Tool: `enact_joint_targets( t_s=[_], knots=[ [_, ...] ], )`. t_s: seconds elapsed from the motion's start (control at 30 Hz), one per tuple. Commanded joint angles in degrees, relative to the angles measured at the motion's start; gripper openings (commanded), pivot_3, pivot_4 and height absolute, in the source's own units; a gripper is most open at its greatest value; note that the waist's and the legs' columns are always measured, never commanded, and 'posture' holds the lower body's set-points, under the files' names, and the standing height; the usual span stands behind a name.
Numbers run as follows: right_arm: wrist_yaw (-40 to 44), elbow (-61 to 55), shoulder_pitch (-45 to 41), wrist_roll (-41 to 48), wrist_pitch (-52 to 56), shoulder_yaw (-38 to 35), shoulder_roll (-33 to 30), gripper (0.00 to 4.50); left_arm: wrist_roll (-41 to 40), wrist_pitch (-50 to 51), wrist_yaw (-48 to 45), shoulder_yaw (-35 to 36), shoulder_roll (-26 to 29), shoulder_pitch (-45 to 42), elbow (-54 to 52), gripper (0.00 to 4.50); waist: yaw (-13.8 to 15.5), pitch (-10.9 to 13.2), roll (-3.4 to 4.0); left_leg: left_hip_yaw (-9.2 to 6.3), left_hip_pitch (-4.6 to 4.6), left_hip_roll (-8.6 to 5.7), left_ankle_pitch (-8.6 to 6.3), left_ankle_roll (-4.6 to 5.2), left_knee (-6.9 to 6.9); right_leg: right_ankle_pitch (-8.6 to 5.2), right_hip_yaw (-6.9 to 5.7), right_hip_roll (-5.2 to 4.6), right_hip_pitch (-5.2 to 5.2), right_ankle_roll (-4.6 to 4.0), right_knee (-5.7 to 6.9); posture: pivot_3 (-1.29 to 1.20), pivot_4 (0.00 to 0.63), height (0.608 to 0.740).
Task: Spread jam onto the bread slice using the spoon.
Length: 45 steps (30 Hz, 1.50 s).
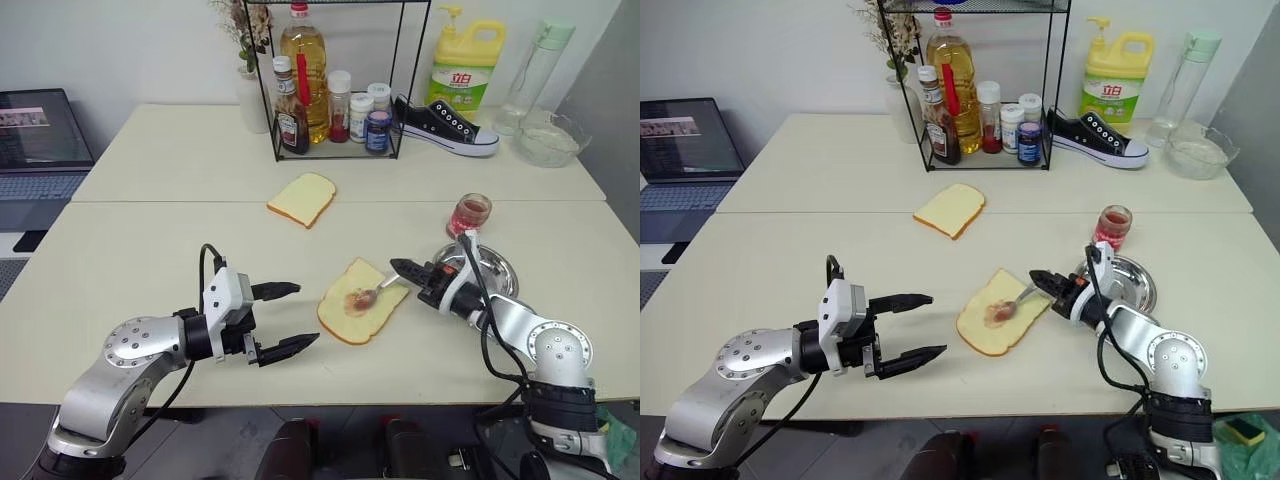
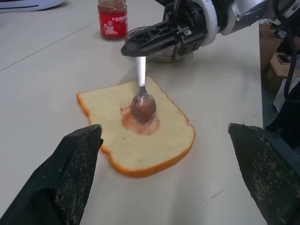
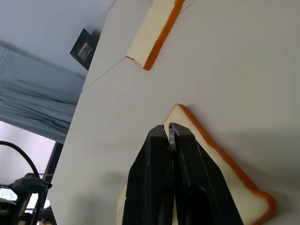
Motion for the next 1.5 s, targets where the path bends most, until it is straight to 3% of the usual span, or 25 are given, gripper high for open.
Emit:
enact_joint_targets(
  t_s=[0.03, 0.2, 0.37, 0.53, 0.7, 1.27, 1.5],
  knots=[
    [-0.11, -4.23, -0.2, 5.77, 1.59, -2.62, -2.47, 0.05, -0.72, -0.16, 0.19, -0.1, 0.03, -0.57, -2.2, 4.5, 0.02, 0.0, 0.0, 0.0, 0.0, 0.0, 0.0, 0.0, 0.0, 0.0, 0.0, 0.0, 0.0, 0.0, 0.0, 0.0, 0.15, 0.74],
    [-0.85, -3.91, -1.47, 8.04, 1.2, -1.87, -3.44, 0.05, -0.67, -0.5, 0.03, -0.19, -0.1, -0.75, -1.61, 4.5, -0.05, 0.0, 0.0, -0.01, 0.0, 0.03, 0.0, 0.0, 0.0, 0.0, -0.02, 0.02, 0.0, 0.0, 0.0, 0.0, 0.15, 0.74],
    [-2.77, -0.23, -5.19, 6.54, -2.11, -0.41, 1.16, 0.05, -0.56, -0.52, 0.41, -0.4, -0.46, -0.74, -1.81, 4.5, -0.1, 0.0, -0.01, 0.0, 0.0, 0.03, 0.0, 0.0, 0.0, 0.0, -0.01, 0.02, -0.01, 0.0, 0.01, 0.0, 0.15, 0.74],
    [-1.01, 4.53, -7.44, -0.46, -4.91, 2.76, 5.1, 0.05, -0.52, -0.4, 0.74, -0.69, -0.59, -0.79, -2.2, 4.5, -0.09, 0.0, 0.0, 0.0, 0.0, 0.03, 0.0, 0.0, 0.0, 0.0, 0.0, 0.03, -0.01, 0.0, 0.01, 0.0, 0.15, 0.74],
    [3.65, 4.1, -5.64, -8.01, -4.34, 6.24, 1.7, 0.05, -0.67, -0.41, 0.84, -0.18, -0.13, -0.32, -2.47, 4.5, 0.09, 0.0, 0.0, 0.0, -0.01, -0.03, 0.0, 0.0, 0.0, 0.0, 0.0, -0.01, -0.01, 0.0, 0.0, 0.0, 0.15, 0.74],
    [3.11, -0.53, -1.73, -1.85, 0.86, -3.01, -5.05, 0.05, -0.62, -0.23, 1.24, -1.19, -0.76, -0.91, -2.3, 4.5, 0.09, 0.0, -0.01, 0.0, 0.0, -0.01, 0.0, 0.0, 0.0, 0.0, -0.01, -0.01, 0.01, 0.0, 0.0, 0.0, 0.15, 0.74],
    [0.32, -0.75, -5.36, 1.01, 0.15, -2.06, -1.13, 0.05, -0.3, -0.7, 0.61, -1.4, -0.9, -2.05, -0.88, 4.5, -0.06, 0.0, -0.01, 0.0, 0.0, 0.01, 0.0, 0.0, 0.0, 0.0, 0.0, 0.01, 0.0, 0.0, 0.0, 0.0, 0.15, 0.74]
  ],
)
